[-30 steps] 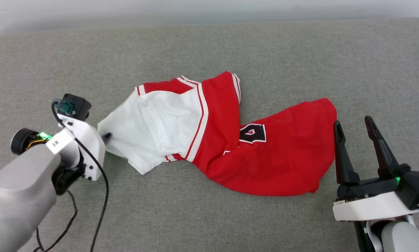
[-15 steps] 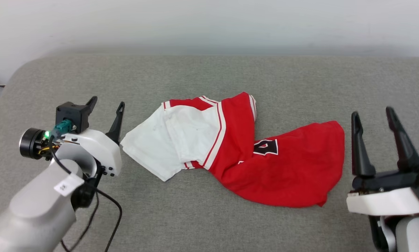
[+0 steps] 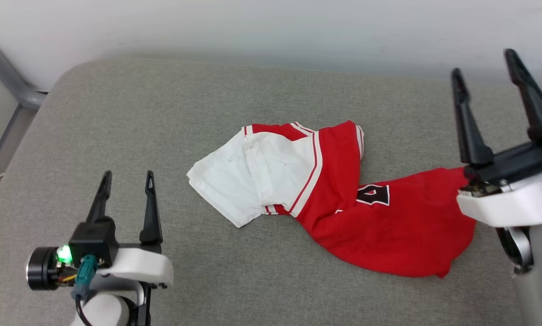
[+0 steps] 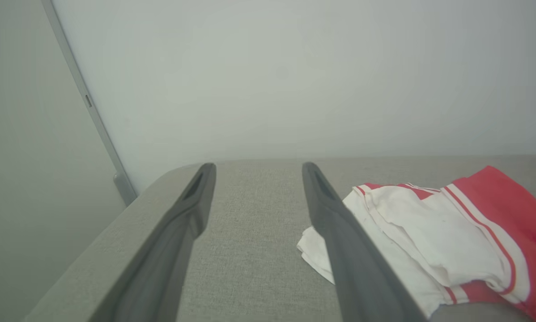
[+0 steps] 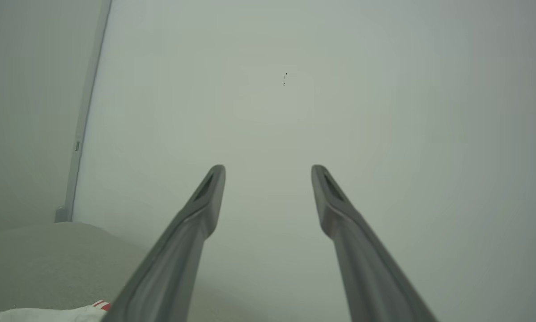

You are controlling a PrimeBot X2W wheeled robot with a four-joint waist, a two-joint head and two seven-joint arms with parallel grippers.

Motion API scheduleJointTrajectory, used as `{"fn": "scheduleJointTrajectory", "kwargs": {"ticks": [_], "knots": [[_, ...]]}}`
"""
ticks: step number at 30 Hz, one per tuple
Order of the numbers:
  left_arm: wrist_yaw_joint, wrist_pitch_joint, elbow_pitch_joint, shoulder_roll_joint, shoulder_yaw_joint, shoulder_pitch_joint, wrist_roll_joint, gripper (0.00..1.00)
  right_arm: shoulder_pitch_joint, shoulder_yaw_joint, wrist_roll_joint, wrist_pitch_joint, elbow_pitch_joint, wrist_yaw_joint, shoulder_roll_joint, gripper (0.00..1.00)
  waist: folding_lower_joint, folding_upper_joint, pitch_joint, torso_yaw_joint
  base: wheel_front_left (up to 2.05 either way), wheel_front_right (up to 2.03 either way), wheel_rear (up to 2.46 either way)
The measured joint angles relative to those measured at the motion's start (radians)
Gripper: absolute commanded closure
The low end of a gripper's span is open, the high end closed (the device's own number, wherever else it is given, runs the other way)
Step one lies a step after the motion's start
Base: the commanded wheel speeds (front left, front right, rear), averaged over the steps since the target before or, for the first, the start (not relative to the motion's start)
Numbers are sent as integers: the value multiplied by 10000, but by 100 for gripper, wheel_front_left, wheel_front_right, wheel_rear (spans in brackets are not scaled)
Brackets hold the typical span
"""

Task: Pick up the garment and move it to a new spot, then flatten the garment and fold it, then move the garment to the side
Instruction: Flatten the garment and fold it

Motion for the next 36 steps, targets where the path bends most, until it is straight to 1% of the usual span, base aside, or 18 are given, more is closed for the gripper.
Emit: {"fn": "scheduleJointTrajectory", "kwargs": {"ticks": [2, 4, 7, 11, 16, 19, 23, 25, 28, 33, 36], "knots": [[-247, 0, -58, -385, 410, 363, 364, 0, -459, 594, 58, -2, 178, 0, -391, 0, 0, 0, 16, 110, 0, 0, 0], [-493, 0, -52, -750, 748, 620, 717, 0, -993, 1394, 244, -2, 545, 0, -752, 0, 0, 0, 27, 214, 0, 0, 0], [-865, 0, -56, -1262, 1200, 873, 1170, 0, -1874, 2767, 690, 495, 1116, 2, -1402, 0, 0, 0, 47, 358, 0, 0, 0], [-1340, 0, 36, -1812, 1708, 950, 1653, 0, -3231, 5016, 1593, 1965, 1546, 2, -2190, 0, 1, 0, 176, 530, 0, 0, 0], [-1850, 0, 148, -2387, 2201, 945, 2146, 0, -4673, 8111, 3212, 4169, 1739, 4, -3020, 0, 1, 0, 415, 728, 0, 0, 0], [-2121, 0, 213, -2702, 2422, 933, 2412, 0, -5433, 9680, 4176, 5371, 1787, 4, -3294, 0, 1, 0, 562, 848, 0, 0, 0], [-2429, 0, 255, -3091, 2652, 873, 2686, 0, -6185, 11323, 5212, 6625, 1967, 4, -3473, 0, 1, 0, 780, 1005, 0, 0, 0], [-2564, 0, 268, -3258, 2742, 793, 2815, 0, -6501, 11814, 5463, 7005, 2115, 4, -3505, 0, 1, 0, 905, 1096, 0, 0, 0], [-2763, 0, 282, -3471, 2874, 683, 2947, 0, -6749, 12090, 5649, 7300, 2414, 4, -3476, 0, 1, 0, 1131, 1232, 0, 0, 0], [-3035, 0, 332, -3776, 2945, 416, 3089, 0, -6696, 12172, 5580, 7728, 2773, 2, -3350, 0, 1, 0, 1569, 1520, 0, 0, 0], [-3126, 0, 397, -3887, 2997, 270, 3120, 0, -6298, 12195, 5172, 8075, 2890, 4, -3348, 0, 1, 0, 1842, 1701, 0, 0, 0]]}}
